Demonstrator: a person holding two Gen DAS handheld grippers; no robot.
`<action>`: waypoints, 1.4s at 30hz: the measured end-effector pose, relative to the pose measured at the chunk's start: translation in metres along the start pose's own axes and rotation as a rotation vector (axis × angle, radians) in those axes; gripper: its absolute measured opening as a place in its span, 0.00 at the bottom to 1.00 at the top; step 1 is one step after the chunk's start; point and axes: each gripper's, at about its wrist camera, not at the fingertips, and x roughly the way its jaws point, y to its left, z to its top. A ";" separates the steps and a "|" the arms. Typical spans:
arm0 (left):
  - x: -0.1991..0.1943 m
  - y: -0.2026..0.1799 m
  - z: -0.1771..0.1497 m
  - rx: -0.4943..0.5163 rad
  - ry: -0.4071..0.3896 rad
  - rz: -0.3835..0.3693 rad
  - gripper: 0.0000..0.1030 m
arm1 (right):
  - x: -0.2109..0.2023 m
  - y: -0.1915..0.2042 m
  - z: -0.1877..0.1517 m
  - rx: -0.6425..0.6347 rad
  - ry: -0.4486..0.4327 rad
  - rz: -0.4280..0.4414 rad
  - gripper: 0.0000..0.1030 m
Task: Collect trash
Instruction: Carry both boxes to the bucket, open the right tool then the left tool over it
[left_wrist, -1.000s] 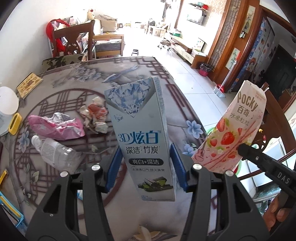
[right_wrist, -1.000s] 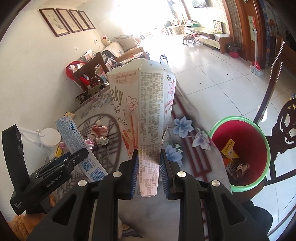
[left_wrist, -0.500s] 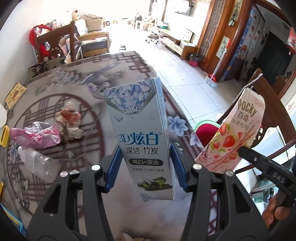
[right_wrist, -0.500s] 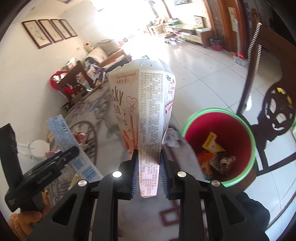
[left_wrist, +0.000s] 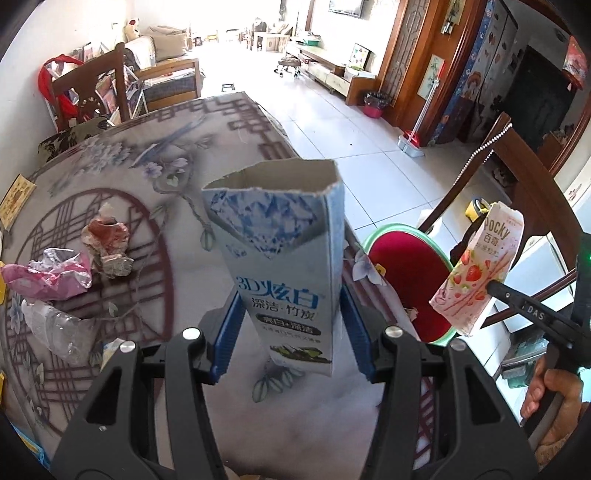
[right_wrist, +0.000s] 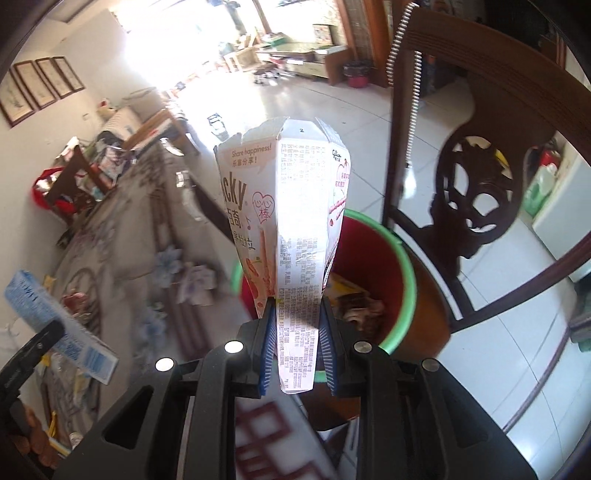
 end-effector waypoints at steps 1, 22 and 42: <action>0.002 -0.003 0.001 0.006 0.002 -0.002 0.49 | 0.002 -0.003 0.001 0.004 0.004 -0.003 0.22; 0.064 -0.110 0.026 0.227 0.092 -0.220 0.49 | -0.013 -0.038 -0.009 0.125 0.003 -0.022 0.56; 0.042 -0.125 0.029 0.298 0.028 -0.254 0.84 | -0.038 -0.016 -0.032 0.110 -0.002 -0.012 0.56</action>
